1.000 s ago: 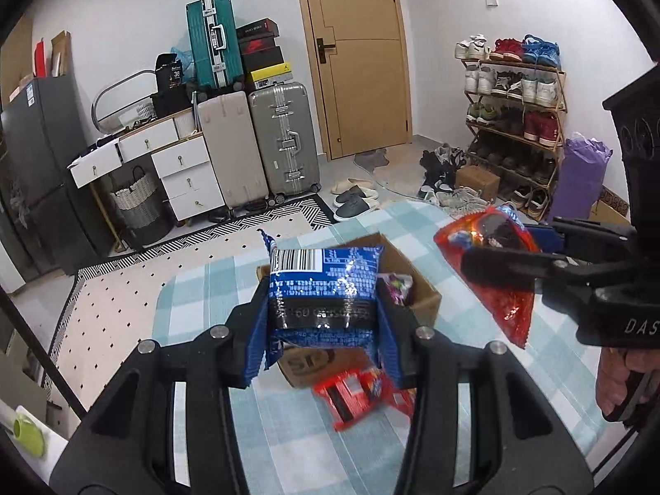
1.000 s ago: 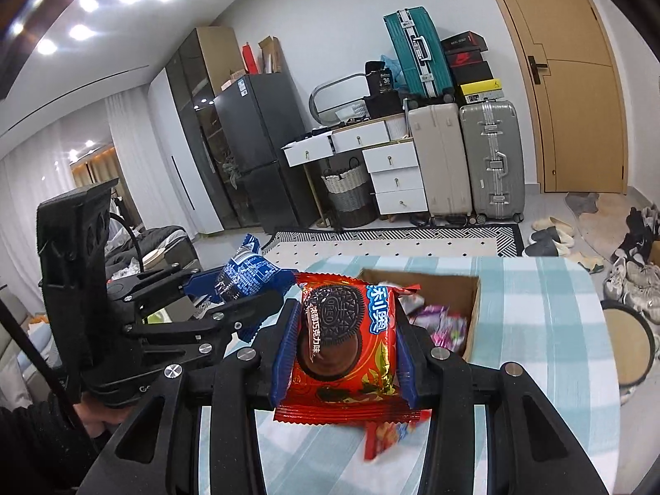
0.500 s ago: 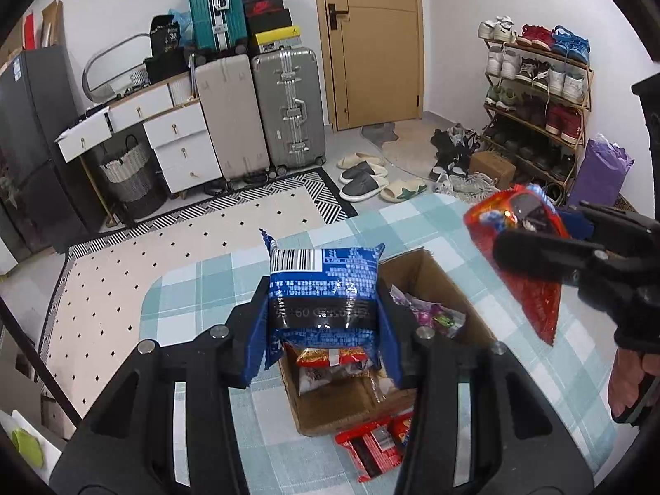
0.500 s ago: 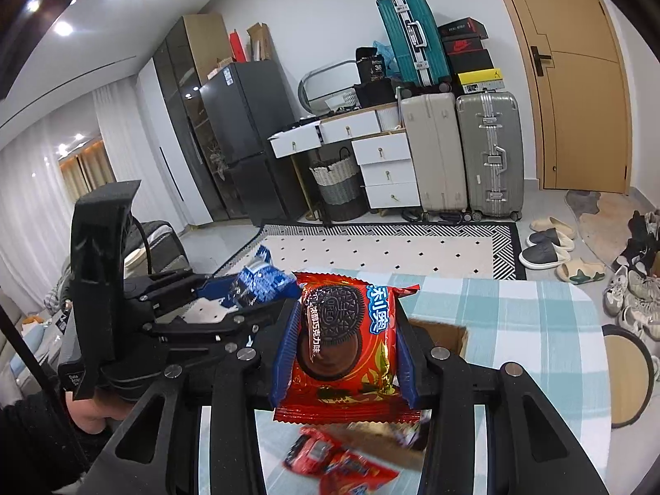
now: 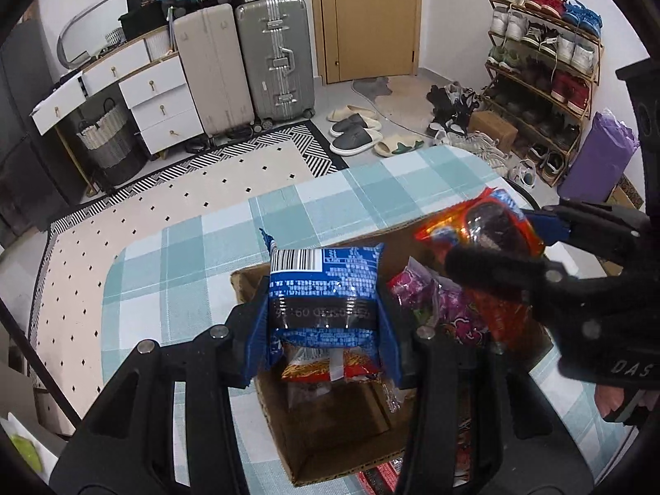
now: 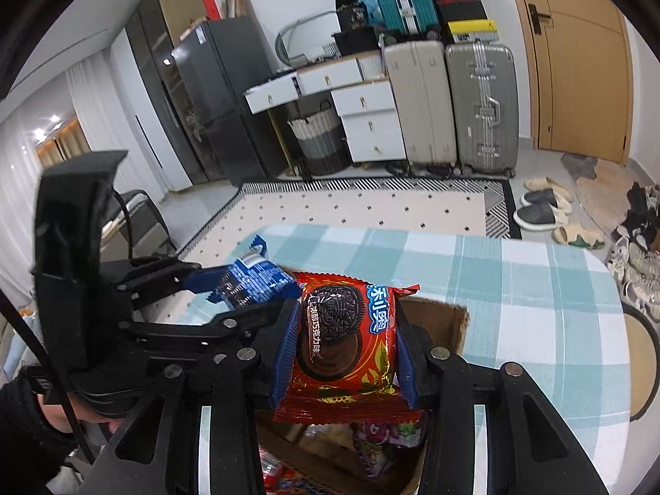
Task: Organize snacks
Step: 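Carry the blue and red Oreo packs over the box with both grippers, then open both grippers to drop the Oreo packs into the box, then withdraw both grippers from the box toward the red packs beside it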
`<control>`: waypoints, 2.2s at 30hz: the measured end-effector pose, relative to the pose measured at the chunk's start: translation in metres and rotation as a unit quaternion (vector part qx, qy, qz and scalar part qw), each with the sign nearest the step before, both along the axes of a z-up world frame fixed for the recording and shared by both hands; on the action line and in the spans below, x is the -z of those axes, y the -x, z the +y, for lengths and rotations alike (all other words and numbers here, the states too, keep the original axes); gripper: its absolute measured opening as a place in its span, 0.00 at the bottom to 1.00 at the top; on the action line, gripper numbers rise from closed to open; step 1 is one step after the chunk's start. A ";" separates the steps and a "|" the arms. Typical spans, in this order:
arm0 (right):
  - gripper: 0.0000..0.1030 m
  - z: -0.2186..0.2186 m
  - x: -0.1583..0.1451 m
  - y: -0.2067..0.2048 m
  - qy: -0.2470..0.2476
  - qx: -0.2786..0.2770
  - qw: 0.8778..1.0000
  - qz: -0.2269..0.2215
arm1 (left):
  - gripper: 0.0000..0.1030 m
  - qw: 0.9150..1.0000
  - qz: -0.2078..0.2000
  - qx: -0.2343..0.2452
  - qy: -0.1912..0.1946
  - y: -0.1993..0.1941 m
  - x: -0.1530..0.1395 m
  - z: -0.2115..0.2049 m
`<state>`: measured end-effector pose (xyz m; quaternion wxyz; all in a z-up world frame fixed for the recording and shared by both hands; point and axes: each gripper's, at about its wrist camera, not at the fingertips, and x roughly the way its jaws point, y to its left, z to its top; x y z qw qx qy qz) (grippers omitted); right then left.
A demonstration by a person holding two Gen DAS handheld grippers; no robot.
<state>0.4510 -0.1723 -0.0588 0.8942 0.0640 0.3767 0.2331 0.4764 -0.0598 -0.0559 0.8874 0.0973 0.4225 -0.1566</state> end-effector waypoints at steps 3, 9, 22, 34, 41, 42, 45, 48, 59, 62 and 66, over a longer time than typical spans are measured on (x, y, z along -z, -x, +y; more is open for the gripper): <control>0.40 -0.002 0.012 -0.004 0.003 0.004 1.000 0.009 | 0.42 1.000 0.009 0.002 0.002 -0.007 0.011 -0.002; 0.57 -0.004 0.016 -0.004 -0.001 0.006 1.000 0.001 | 0.46 1.000 0.013 0.006 -0.005 -0.011 0.022 -0.008; 0.64 -0.009 -0.017 0.044 -0.002 0.007 0.999 -0.032 | 0.75 0.999 -0.032 -0.012 0.005 0.054 -0.020 0.002; 0.76 -0.006 -0.029 0.126 -0.007 0.006 0.998 -0.063 | 0.79 0.998 -0.061 -0.026 0.011 0.144 -0.037 0.008; 0.86 -0.007 -0.019 0.170 -0.020 0.015 0.998 -0.060 | 0.83 0.995 -0.072 -0.061 0.014 0.190 -0.024 0.025; 0.87 -0.007 -0.017 0.176 -0.019 0.017 0.998 -0.061 | 0.83 0.995 -0.070 -0.066 0.017 0.196 -0.023 0.028; 0.88 -0.006 -0.011 0.195 -0.019 0.017 0.997 -0.066 | 0.84 0.994 -0.068 -0.078 0.029 0.217 -0.017 0.041; 0.93 -0.006 -0.004 0.211 -0.026 0.022 0.997 -0.072 | 0.86 0.992 -0.071 -0.094 0.037 0.235 -0.012 0.053; 0.97 -0.009 0.035 0.239 -0.024 0.040 0.997 -0.061 | 0.99 0.982 -0.125 -0.129 0.054 0.290 0.006 0.076; 0.97 -0.008 0.048 0.240 -0.018 0.042 0.997 -0.058 | 0.99 0.980 -0.127 -0.140 0.057 0.292 0.016 0.078; 0.97 -0.003 0.063 0.234 -0.010 0.040 0.998 -0.053 | 0.99 0.980 -0.118 -0.150 0.062 0.285 0.036 0.082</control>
